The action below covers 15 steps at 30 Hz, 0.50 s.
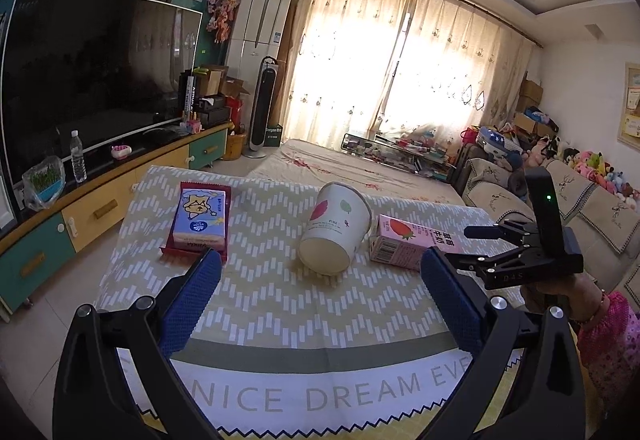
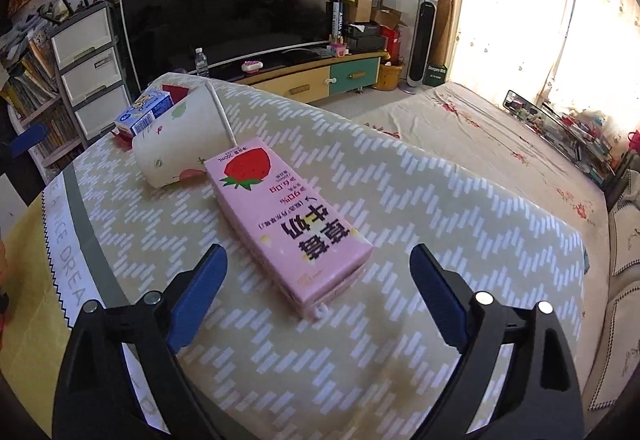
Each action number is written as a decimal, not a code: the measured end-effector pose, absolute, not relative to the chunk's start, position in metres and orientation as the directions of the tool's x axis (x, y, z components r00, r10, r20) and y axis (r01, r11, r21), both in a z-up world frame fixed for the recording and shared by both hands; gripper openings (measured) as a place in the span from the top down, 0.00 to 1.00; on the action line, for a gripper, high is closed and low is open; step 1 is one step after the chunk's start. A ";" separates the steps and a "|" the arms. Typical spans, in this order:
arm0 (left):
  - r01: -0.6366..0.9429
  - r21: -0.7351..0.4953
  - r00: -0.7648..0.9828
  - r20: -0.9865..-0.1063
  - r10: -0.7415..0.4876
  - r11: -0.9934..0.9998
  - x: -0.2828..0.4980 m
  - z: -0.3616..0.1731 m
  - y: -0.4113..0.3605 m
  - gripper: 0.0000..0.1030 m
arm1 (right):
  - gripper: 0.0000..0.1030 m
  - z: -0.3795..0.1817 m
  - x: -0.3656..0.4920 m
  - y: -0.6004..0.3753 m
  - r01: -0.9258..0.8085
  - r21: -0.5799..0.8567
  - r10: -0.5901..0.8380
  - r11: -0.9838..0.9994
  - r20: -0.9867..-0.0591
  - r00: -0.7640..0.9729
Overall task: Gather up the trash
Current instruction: 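Reach the right gripper to the pink strawberry milk carton and grasp it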
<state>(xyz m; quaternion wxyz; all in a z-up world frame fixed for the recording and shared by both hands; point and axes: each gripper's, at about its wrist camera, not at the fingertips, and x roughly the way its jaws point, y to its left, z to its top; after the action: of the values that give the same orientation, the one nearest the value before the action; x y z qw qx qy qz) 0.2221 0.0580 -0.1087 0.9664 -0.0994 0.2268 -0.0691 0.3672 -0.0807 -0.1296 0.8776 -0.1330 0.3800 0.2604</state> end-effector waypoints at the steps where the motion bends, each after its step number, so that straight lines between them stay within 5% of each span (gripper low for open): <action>1: 0.089 -0.230 0.886 -0.426 -0.183 0.969 0.222 -0.109 0.058 0.05 | 0.15 -0.131 0.372 -0.077 -0.579 -0.038 0.362 0.815 -0.746 0.558; 9: 0.085 -0.232 0.880 -0.438 -0.183 0.969 0.225 -0.114 0.059 0.05 | 0.16 -0.139 0.390 -0.059 -0.636 -0.016 0.400 0.772 -0.764 0.505; 15: 0.084 -0.231 0.880 -0.439 -0.180 0.969 0.224 -0.115 0.059 0.05 | 0.35 -0.144 0.386 -0.054 -0.637 0.001 0.401 0.771 -0.777 0.485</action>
<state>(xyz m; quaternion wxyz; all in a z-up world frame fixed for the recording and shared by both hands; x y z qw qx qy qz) 0.2241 0.0587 -0.1147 0.9641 -0.1031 0.2349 -0.0684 0.3863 -0.0539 -0.1443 0.8493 -0.1454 0.4053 0.3054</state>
